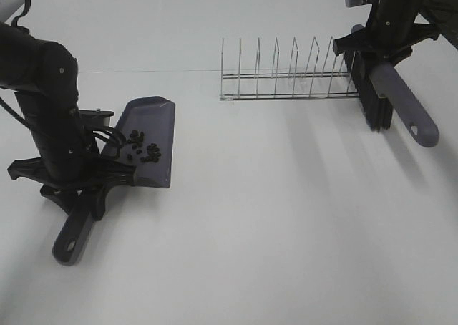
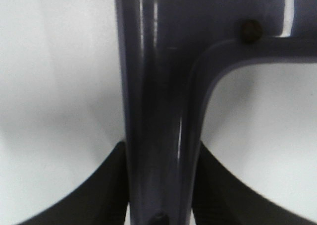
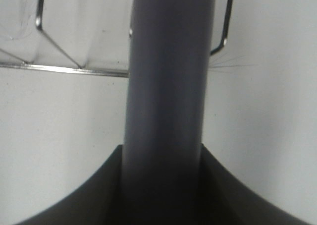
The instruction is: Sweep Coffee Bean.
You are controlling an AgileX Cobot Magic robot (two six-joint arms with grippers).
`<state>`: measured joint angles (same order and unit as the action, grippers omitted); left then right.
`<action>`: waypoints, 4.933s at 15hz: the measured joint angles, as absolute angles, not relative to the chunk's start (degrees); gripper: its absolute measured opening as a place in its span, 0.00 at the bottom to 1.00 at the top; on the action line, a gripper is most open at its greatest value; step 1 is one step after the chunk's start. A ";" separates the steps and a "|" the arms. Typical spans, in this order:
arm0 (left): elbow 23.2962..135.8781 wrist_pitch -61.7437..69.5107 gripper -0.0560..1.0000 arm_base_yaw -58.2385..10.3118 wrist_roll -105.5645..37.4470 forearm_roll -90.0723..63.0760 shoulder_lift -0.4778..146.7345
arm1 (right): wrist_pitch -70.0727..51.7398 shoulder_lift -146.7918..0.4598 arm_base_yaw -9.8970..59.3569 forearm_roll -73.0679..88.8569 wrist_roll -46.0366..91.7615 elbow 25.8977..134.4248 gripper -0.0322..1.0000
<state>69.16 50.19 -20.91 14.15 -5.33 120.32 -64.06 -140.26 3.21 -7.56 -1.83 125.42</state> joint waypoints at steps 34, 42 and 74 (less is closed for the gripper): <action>79.87 52.20 0.61 -23.89 7.28 -11.92 117.74 | -69.79 -103.08 13.06 0.00 -0.74 88.81 0.80; 79.18 68.30 0.61 -23.89 9.63 0.97 90.41 | -69.84 -71.28 13.06 0.00 -1.32 58.38 0.80; 28.59 61.13 0.61 -23.89 -8.59 -5.79 0.40 | -61.76 0.34 13.24 6.88 8.59 29.05 0.80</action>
